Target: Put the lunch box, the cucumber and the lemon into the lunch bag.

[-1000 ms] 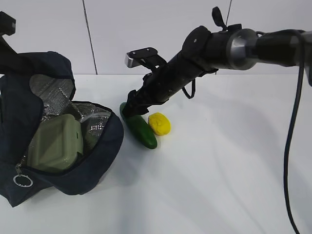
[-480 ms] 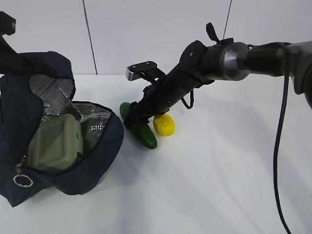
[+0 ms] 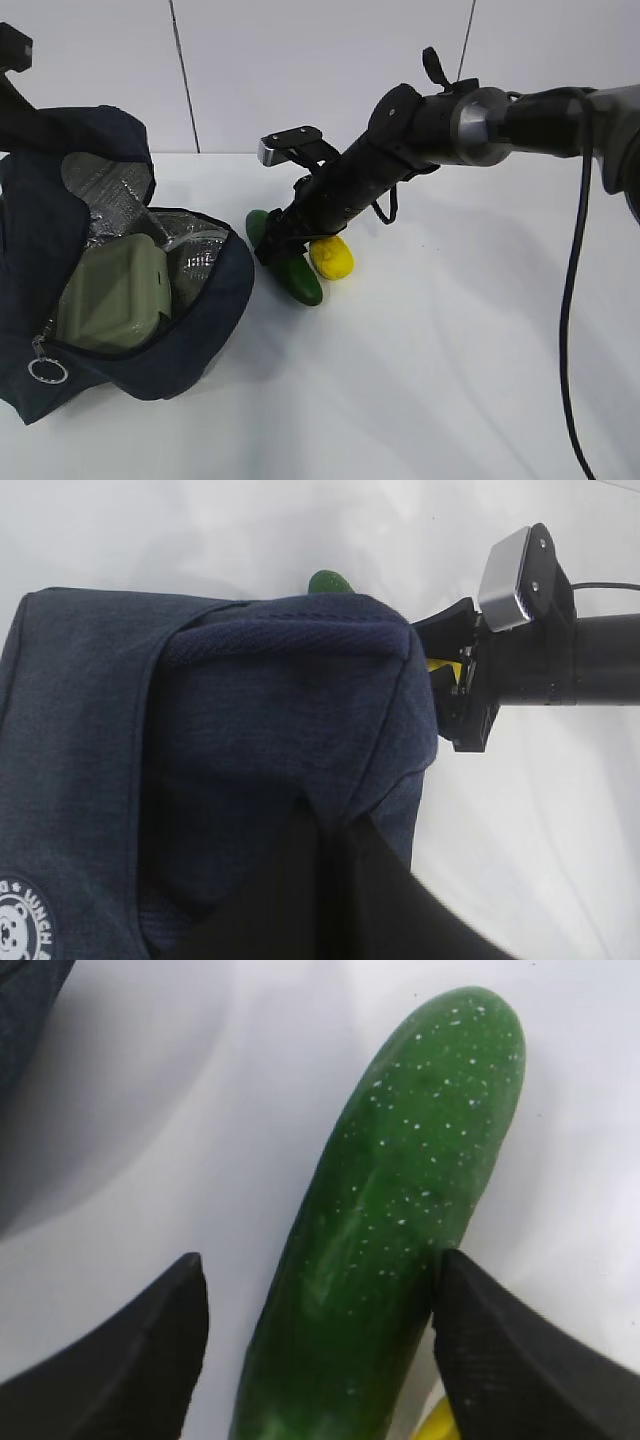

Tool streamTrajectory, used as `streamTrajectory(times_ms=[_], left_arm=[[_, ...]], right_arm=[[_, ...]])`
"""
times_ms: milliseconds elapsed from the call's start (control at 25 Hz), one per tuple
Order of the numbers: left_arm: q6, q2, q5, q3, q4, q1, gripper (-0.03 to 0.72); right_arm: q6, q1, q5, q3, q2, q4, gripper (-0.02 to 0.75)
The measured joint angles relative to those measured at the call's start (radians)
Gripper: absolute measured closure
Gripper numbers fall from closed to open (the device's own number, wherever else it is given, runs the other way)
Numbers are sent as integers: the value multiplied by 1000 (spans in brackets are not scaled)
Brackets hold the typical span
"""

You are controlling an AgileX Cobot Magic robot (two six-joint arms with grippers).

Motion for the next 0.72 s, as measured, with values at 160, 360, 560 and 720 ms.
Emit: streamTrajectory(times_ms=[160,360,560,720], left_arm=[[0,0,0,0,-2,0,694],[0,0,0,0,-4,0,694],[0,0,0,0,-4,0,694],[0,0,0,0,-4,0,694]], right_arm=[[0,0,0,0,0,0,227],[0,0,2,0,0,0,275],[0,0,4,0,0,0,349],[0,0,4,0,0,0,409]])
